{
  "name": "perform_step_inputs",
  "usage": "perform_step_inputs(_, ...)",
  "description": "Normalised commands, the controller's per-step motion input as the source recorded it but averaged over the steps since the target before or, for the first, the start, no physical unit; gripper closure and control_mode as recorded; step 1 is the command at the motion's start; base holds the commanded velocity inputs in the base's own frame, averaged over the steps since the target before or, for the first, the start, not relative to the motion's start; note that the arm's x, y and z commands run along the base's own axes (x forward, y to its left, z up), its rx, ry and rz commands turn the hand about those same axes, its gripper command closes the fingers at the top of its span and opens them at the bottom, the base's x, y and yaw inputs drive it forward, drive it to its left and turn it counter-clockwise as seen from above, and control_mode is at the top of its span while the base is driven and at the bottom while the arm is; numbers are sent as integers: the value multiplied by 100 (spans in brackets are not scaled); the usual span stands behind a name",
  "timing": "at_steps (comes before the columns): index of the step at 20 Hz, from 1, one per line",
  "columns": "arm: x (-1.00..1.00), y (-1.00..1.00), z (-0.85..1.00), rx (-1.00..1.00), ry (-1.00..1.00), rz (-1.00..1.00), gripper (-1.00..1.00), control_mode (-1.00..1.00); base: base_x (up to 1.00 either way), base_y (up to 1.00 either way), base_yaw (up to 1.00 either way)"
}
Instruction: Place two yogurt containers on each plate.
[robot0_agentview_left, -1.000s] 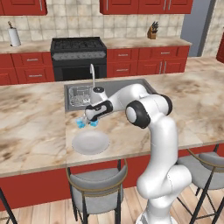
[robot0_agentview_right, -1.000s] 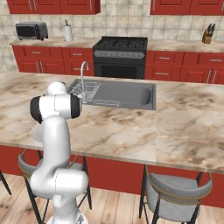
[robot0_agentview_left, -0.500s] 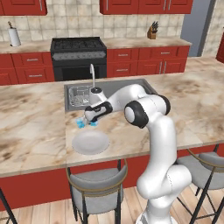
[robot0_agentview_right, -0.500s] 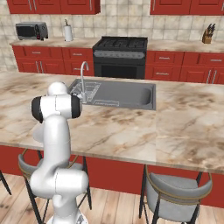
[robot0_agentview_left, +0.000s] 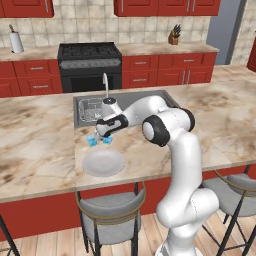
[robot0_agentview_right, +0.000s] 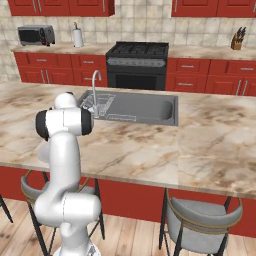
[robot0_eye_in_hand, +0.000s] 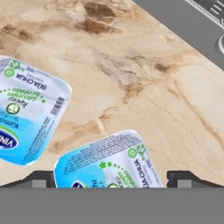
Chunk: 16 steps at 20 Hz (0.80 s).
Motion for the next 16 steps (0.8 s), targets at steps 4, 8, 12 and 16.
perform_step_inputs(4,0,-4,0,0,5,1,-100,-100,0,0,0)
perform_step_inputs(8,0,-18,-2,0,9,5,-100,-100,0,0,0)
perform_step_inputs(12,0,-3,0,0,4,1,-100,-100,0,0,0)
perform_step_inputs(16,0,0,-13,0,0,3,-100,-100,0,0,0)
